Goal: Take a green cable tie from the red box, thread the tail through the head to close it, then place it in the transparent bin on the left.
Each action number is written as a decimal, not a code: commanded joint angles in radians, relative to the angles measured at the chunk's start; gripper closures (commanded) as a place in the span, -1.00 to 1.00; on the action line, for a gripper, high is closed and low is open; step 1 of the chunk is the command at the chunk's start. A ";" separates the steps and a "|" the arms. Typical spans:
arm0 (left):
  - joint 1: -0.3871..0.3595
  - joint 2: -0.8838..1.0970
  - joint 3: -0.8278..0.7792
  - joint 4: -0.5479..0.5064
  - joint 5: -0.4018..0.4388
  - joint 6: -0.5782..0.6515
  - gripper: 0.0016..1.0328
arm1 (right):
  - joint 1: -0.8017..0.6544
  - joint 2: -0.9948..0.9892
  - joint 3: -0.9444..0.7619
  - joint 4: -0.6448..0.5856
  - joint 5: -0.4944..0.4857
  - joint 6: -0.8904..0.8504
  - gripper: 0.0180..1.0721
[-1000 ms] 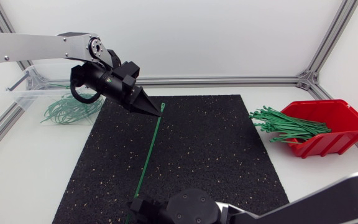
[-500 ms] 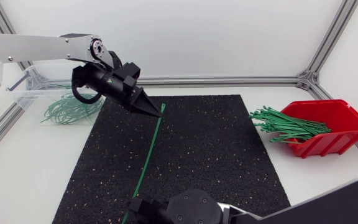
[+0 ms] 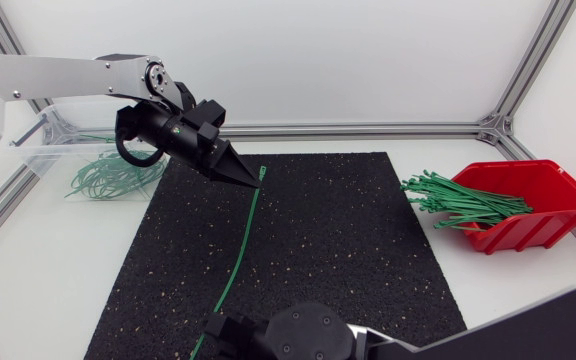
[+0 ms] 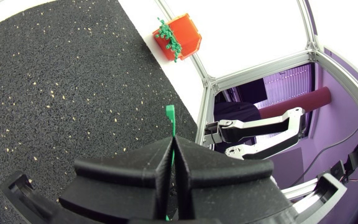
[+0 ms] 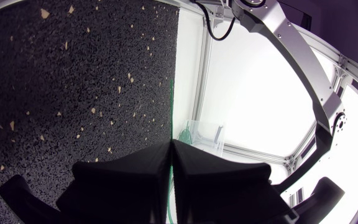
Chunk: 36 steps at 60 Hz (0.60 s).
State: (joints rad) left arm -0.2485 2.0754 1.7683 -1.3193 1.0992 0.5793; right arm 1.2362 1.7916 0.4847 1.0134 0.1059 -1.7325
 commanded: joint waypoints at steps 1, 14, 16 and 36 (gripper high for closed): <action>0.008 0.022 0.014 -0.021 0.013 0.031 0.94 | 0.003 0.000 0.012 -0.004 0.012 0.004 0.84; 0.006 0.018 0.010 -0.021 0.013 0.036 0.94 | 0.006 -0.008 -0.023 -0.007 0.012 0.005 0.57; 0.006 0.018 0.008 -0.021 0.013 0.037 0.94 | 0.006 -0.009 -0.026 -0.007 0.012 0.005 0.57; 0.006 0.015 0.006 -0.023 0.013 0.037 0.94 | 0.017 -0.032 -0.084 -0.007 0.012 -0.004 0.56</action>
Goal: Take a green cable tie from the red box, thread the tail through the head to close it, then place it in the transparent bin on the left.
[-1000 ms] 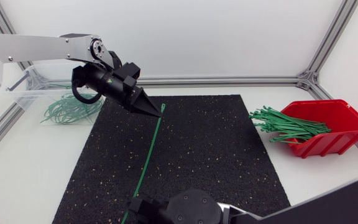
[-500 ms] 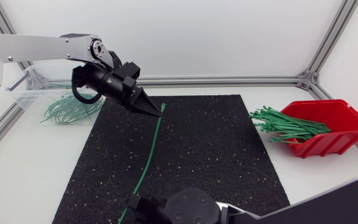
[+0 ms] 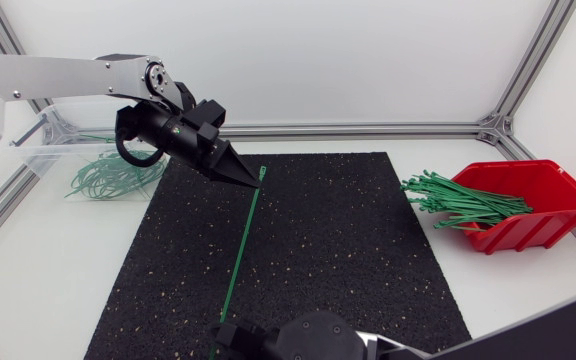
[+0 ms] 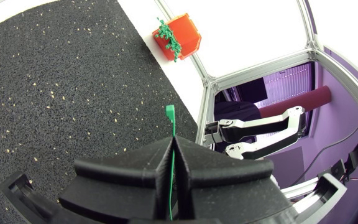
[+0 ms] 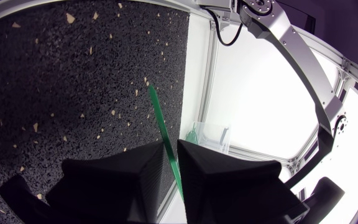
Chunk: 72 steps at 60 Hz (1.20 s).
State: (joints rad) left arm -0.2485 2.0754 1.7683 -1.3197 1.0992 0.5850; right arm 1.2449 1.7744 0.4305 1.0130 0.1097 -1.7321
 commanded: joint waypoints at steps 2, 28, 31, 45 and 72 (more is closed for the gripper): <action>0.006 0.015 0.006 -0.023 0.013 0.032 0.94 | 0.008 -0.015 -0.035 -0.007 0.008 -0.006 0.54; 0.000 0.015 0.006 -0.027 0.013 0.032 0.94 | -0.015 0.039 -0.003 -0.007 0.008 -0.011 0.52; -0.002 0.015 0.006 -0.029 0.013 0.032 0.94 | -0.019 0.040 0.001 -0.005 0.005 -0.012 0.52; -0.002 0.015 0.008 -0.029 0.013 0.032 0.94 | -0.055 0.083 0.037 -0.005 -0.005 -0.040 0.52; -0.005 0.017 0.013 -0.029 0.013 0.032 0.94 | -0.075 0.112 0.059 -0.002 -0.011 -0.058 0.54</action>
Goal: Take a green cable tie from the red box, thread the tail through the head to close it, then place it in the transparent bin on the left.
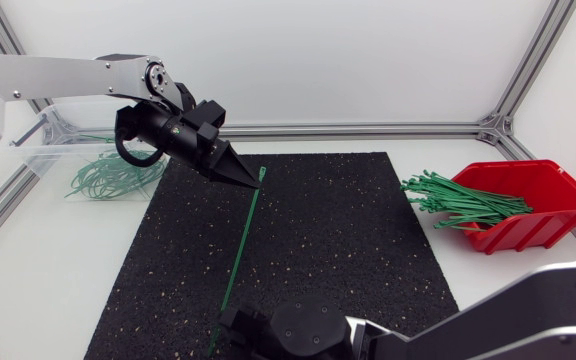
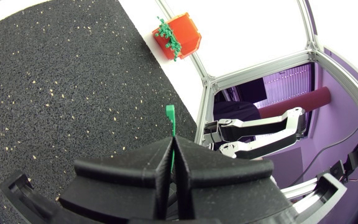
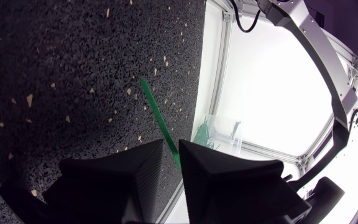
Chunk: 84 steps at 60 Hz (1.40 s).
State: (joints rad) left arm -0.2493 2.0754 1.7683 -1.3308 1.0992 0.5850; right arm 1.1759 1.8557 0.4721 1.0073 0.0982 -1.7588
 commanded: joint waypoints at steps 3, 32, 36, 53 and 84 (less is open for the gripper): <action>-0.004 0.018 0.013 -0.018 0.013 0.032 0.94 | -0.001 0.031 0.017 0.004 0.000 -0.031 0.57; -0.004 0.017 0.013 -0.021 0.013 0.033 0.94 | 0.044 0.034 0.019 0.004 0.012 -0.031 0.76; -0.004 0.017 0.013 -0.022 0.013 0.033 0.94 | 0.047 0.028 0.019 0.004 0.015 -0.031 0.79; -0.001 0.008 0.002 -0.022 0.013 0.045 0.94 | 0.042 0.017 0.034 0.002 0.052 -0.010 0.89; 0.013 -0.127 -0.087 -0.022 0.014 0.078 0.94 | 0.037 -0.165 0.046 -0.062 0.135 0.271 0.90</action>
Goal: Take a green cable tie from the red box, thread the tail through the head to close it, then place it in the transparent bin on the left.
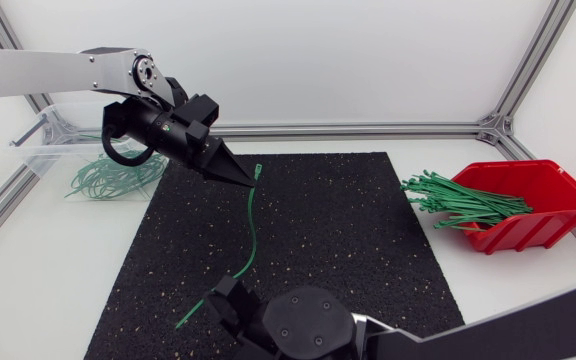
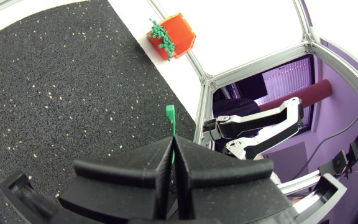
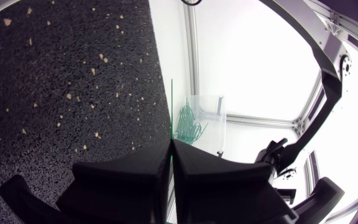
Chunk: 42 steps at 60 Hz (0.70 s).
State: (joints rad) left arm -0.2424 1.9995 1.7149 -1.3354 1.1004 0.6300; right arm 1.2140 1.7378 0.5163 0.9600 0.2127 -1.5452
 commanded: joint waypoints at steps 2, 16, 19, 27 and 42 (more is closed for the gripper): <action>0.006 -0.064 -0.041 -0.016 0.015 0.033 0.94 | -0.002 -0.058 0.002 -0.023 0.028 0.073 0.90; 0.022 -0.125 -0.117 0.002 0.018 0.053 0.94 | -0.007 -0.126 0.001 -0.093 0.062 0.235 0.90; 0.026 -0.128 -0.127 0.005 0.018 0.056 0.94 | -0.010 -0.132 0.002 -0.106 0.071 0.267 0.90; 0.052 -0.130 -0.179 0.067 0.018 0.063 0.94 | -0.042 -0.135 -0.006 -0.121 0.080 0.396 0.90; 0.057 -0.133 -0.228 0.165 0.018 0.063 0.94 | -0.102 -0.118 -0.007 -0.113 0.079 0.614 0.90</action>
State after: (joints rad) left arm -0.1917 1.8854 1.5238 -1.1778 1.1038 0.6674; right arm 1.1248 1.6100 0.5163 0.8410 0.2855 -1.0203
